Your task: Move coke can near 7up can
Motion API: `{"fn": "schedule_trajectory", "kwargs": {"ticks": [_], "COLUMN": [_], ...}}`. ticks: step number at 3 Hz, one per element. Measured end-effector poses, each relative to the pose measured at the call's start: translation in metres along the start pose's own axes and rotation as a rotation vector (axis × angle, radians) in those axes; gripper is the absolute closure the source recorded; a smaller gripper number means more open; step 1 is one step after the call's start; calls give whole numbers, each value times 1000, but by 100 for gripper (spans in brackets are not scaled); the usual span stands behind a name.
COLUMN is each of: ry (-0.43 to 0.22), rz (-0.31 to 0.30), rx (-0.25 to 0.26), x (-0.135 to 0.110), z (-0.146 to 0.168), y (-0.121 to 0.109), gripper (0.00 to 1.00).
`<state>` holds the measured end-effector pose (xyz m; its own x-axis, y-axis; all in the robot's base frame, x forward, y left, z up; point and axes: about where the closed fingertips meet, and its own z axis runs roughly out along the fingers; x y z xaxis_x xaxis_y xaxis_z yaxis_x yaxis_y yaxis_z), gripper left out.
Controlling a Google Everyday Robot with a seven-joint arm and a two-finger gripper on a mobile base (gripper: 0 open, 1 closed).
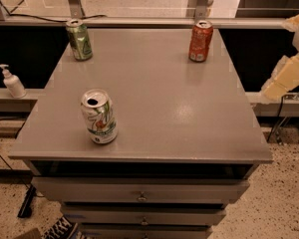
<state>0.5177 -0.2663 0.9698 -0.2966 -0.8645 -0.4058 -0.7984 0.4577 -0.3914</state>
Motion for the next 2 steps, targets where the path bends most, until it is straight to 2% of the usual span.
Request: {"fn": "schedule_trajectory", "kwargs": {"ticks": [1,2], "ry": [-113,-216], "rz": [85,170], "rx": [46,56], "x": [7,11], "z": [22,43], "y": [-42,-72], "gripper": [0,0]}}
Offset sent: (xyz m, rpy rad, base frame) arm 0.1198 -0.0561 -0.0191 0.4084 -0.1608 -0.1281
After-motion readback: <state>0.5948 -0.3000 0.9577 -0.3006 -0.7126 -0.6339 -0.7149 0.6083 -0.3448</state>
